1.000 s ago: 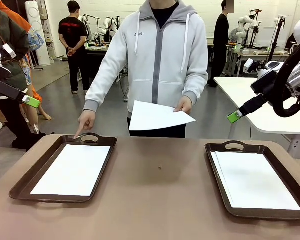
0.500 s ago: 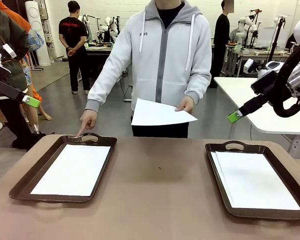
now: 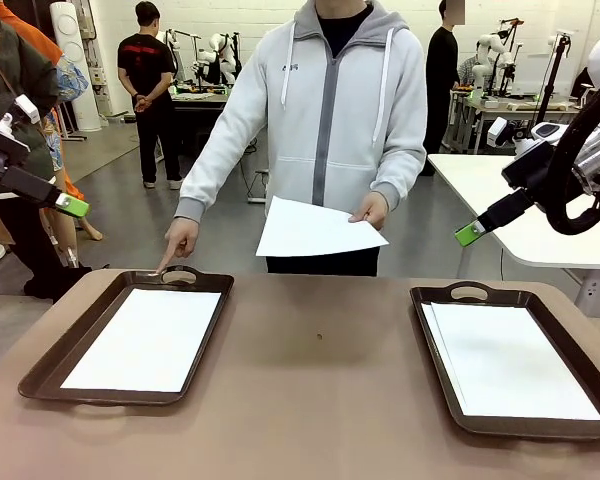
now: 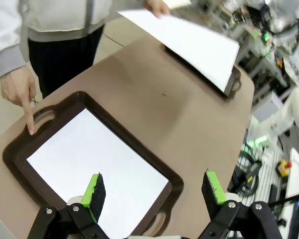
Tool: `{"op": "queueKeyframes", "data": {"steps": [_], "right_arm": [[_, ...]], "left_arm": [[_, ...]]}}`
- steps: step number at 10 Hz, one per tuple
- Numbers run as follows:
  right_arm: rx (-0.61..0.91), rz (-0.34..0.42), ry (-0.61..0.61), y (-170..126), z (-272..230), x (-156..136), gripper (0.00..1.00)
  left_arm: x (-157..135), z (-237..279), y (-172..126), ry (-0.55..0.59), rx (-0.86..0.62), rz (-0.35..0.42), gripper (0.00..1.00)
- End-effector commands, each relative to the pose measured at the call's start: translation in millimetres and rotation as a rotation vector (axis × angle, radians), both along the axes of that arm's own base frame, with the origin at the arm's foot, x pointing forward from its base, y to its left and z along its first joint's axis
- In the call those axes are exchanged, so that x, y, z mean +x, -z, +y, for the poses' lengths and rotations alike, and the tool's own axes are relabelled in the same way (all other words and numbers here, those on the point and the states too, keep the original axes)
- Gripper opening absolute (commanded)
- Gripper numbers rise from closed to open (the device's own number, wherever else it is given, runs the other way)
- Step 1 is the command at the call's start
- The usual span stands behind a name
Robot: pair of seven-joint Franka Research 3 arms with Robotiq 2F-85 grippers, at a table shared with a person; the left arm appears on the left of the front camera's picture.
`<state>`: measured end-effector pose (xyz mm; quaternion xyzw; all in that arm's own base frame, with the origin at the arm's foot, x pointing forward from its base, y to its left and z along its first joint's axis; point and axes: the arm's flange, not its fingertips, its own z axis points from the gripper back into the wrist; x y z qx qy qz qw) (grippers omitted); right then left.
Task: Sort the A4 documents.
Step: Receive the A4 Paper.
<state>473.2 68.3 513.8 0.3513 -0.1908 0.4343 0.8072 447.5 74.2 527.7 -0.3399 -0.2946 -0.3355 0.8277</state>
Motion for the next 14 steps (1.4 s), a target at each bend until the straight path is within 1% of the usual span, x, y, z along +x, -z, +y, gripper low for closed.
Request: {"op": "queueKeyframes", "data": {"steps": [1,3,4,5,6,8,9,10,12,14], "right_arm": [[0.002,0.0,0.0,0.4,0.0,0.3,1.0],[0.002,0.0,0.0,0.4,0.0,0.3,1.0],[0.002,0.0,0.0,0.4,0.0,0.3,1.0],[0.002,0.0,0.0,0.4,0.0,0.3,1.0],[0.002,0.0,0.0,0.4,0.0,0.3,1.0],[0.002,0.0,0.0,0.4,0.0,0.3,1.0],[0.002,0.0,0.0,0.4,0.0,0.3,1.0],[0.002,0.0,0.0,0.4,0.0,0.3,1.0],[0.002,0.0,0.0,0.4,0.0,0.3,1.0],[0.002,0.0,0.0,0.4,0.0,0.3,1.0]], "left_arm": [[20.6,-16.3,12.8,-0.166,-0.124,0.109,1.0],[41.5,-35.0,34.1,-0.266,-0.201,0.271,1.0],[54.9,-49.1,51.6,-0.318,-0.234,0.376,1.0],[65.8,-61.1,68.2,-0.353,-0.306,0.457,1.0],[76.0,-72.1,81.6,-0.372,-0.369,0.57,1.0],[94.3,-96.9,102.0,-0.375,-0.44,0.72,1.0],[102.0,-111.4,107.6,-0.364,-0.466,0.763,1.0],[108.8,-126.8,111.5,-0.352,-0.483,0.789,1.0],[119.8,-153.8,113.7,-0.318,-0.54,0.861,1.0],[130.0,-175.2,116.4,-0.301,-0.577,0.89,1.0]]}}
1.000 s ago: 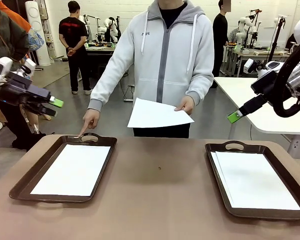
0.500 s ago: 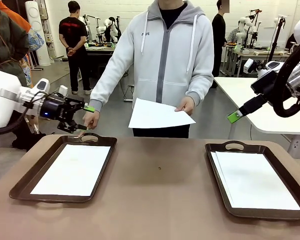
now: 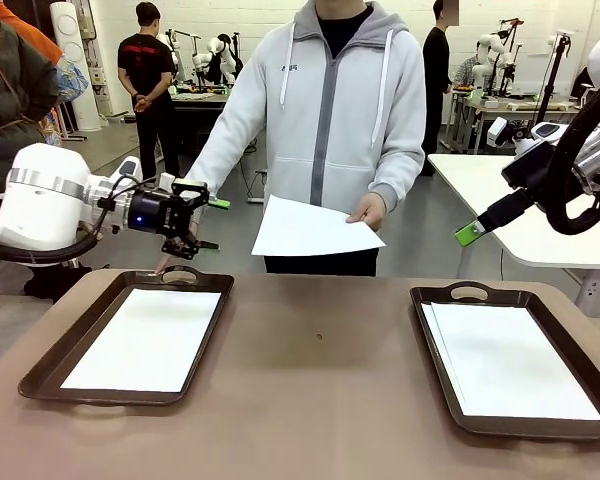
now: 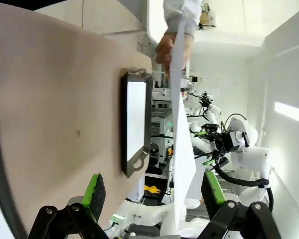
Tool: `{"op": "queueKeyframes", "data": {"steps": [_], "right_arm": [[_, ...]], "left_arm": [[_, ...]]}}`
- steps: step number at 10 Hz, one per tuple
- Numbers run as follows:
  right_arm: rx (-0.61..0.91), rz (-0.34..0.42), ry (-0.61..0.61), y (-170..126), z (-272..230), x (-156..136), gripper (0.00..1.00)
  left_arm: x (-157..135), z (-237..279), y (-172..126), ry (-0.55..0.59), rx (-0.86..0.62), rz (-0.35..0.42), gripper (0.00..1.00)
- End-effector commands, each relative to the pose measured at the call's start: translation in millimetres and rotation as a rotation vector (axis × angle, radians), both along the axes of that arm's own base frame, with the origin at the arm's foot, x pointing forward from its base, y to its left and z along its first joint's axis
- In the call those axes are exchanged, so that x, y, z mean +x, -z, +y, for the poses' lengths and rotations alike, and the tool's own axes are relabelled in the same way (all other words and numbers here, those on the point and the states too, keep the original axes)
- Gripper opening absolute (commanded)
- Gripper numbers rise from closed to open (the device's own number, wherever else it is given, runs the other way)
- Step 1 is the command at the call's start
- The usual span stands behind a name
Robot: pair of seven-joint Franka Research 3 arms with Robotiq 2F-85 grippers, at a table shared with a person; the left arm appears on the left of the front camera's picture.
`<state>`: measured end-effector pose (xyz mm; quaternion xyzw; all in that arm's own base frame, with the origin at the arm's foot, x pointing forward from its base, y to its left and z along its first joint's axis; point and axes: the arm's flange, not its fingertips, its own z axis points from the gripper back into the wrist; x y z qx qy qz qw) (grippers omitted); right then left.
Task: Sort the A4 documents.
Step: Receive the A4 Paper.
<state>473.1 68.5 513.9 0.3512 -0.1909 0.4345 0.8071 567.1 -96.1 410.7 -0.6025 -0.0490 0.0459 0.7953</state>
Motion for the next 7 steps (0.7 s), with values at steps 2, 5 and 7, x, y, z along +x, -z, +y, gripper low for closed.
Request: {"op": "queueKeyframes", "data": {"steps": [2,5,7], "right_arm": [[0.002,0.0,0.001,0.6,-0.2,0.4,1.0],[0.002,0.0,0.001,0.6,-0.2,0.4,1.0],[0.002,0.0,0.001,0.6,-0.2,0.4,1.0]], "left_arm": [[20.5,-21.1,4.8,0.007,-0.076,0.068,1.0],[28.7,-44.2,8.5,0.05,-0.158,0.109,1.0],[28.8,-59.5,10.7,0.086,-0.164,0.118,1.0]]}}
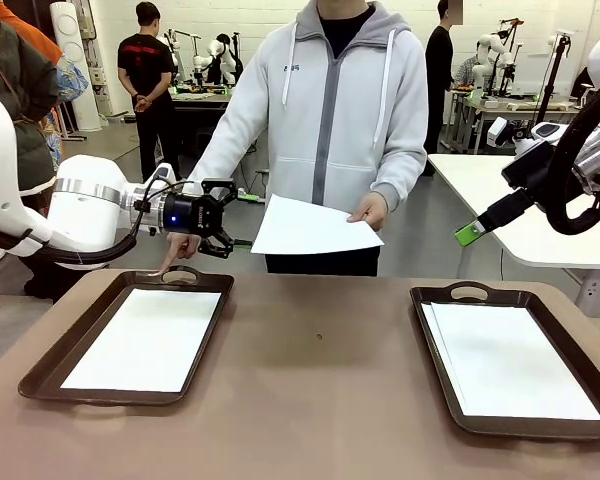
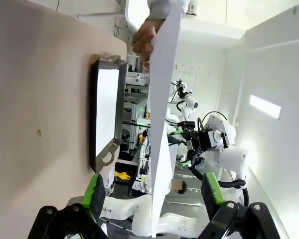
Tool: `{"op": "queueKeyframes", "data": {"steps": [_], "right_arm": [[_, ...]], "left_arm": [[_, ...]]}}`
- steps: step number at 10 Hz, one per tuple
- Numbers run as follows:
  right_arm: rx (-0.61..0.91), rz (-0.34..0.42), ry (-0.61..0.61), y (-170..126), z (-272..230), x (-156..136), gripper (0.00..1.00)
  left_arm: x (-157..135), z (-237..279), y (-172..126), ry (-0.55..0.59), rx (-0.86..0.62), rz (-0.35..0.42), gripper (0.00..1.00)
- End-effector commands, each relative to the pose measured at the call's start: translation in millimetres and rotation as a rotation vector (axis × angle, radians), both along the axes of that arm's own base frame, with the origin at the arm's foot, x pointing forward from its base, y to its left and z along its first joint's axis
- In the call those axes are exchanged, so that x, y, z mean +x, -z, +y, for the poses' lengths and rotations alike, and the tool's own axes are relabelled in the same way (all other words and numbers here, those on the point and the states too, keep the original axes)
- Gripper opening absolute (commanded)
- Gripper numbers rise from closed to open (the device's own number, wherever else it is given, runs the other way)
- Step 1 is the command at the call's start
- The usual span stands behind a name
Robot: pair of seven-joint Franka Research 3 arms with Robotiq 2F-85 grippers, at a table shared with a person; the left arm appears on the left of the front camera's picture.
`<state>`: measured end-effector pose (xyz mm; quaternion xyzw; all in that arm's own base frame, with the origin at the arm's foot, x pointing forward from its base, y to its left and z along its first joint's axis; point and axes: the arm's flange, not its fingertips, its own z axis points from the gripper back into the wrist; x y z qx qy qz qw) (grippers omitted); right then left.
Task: Sort the A4 documents.
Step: Receive the A4 Paper.
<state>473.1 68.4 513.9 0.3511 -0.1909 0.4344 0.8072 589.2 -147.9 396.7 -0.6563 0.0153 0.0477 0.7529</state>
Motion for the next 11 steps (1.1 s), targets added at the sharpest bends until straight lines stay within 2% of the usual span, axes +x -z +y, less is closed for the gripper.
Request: {"op": "queueKeyframes", "data": {"steps": [1,6,11], "right_arm": [[0.002,0.0,0.0,0.6,-0.1,0.4,1.0],[0.002,0.0,0.0,0.6,-0.1,0.4,1.0],[0.002,0.0,0.0,0.6,-0.1,0.4,1.0]], "left_arm": [[7.0,-14.4,-1.2,0.025,-0.021,0.017,1.0],[17.9,-40.6,2.9,0.08,-0.087,-0.064,1.0],[18.0,-48.7,7.2,0.093,-0.112,-0.079,1.0]]}}
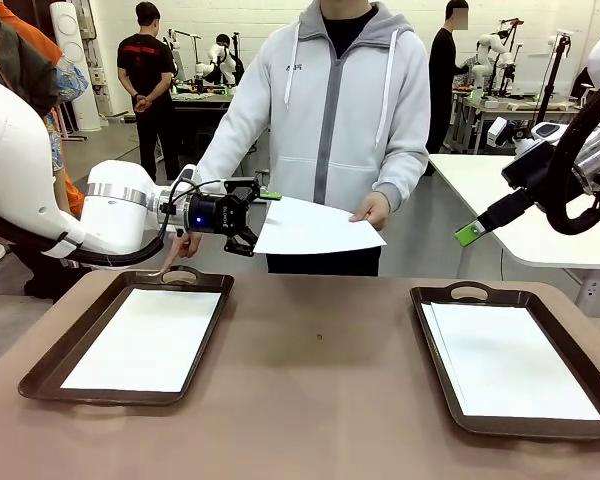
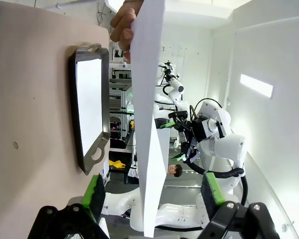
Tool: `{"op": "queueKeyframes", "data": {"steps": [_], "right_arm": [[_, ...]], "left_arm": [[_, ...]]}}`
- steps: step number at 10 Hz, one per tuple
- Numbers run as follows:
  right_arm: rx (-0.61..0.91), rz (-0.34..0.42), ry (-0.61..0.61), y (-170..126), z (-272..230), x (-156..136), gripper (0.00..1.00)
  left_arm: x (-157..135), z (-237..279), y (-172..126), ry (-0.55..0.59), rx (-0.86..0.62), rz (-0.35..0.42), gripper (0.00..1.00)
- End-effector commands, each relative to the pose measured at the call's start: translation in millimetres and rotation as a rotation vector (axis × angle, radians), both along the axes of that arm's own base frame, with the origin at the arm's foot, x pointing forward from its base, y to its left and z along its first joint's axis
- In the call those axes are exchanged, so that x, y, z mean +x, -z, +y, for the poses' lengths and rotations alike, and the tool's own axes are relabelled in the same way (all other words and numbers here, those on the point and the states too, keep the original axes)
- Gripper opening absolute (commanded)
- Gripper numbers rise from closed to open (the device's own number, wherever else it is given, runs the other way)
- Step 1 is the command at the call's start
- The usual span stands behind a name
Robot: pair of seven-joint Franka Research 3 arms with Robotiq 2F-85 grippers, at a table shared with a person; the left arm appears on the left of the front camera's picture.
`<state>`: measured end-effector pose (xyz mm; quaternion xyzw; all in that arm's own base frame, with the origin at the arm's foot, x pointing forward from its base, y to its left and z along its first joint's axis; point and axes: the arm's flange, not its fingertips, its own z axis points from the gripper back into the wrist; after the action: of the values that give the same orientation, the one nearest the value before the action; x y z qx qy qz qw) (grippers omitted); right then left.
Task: Sort the A4 documents.
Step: Receive the A4 Paper.
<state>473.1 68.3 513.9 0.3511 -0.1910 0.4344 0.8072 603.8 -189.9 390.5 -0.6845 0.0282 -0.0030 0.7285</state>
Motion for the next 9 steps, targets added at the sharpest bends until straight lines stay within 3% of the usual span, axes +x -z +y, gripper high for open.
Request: {"op": "queueKeyframes", "data": {"steps": [1,5,7,9], "right_arm": [[0.002,0.0,0.0,0.6,0.0,0.3,1.0],[0.002,0.0,0.0,0.6,0.0,0.3,1.0],[0.002,0.0,0.0,0.6,0.0,0.3,1.0],[0.002,0.0,0.0,0.6,0.0,0.3,1.0]], "left_arm": [[3.9,-7.7,1.0,0.008,-0.044,-0.041,1.0],[-2.5,-11.3,-2.8,0.087,-0.072,-0.186,1.0],[-3.2,-11.3,-1.3,0.09,-0.033,-0.191,1.0],[-1.9,-12.1,3.9,0.069,0.051,-0.134,1.0]]}}
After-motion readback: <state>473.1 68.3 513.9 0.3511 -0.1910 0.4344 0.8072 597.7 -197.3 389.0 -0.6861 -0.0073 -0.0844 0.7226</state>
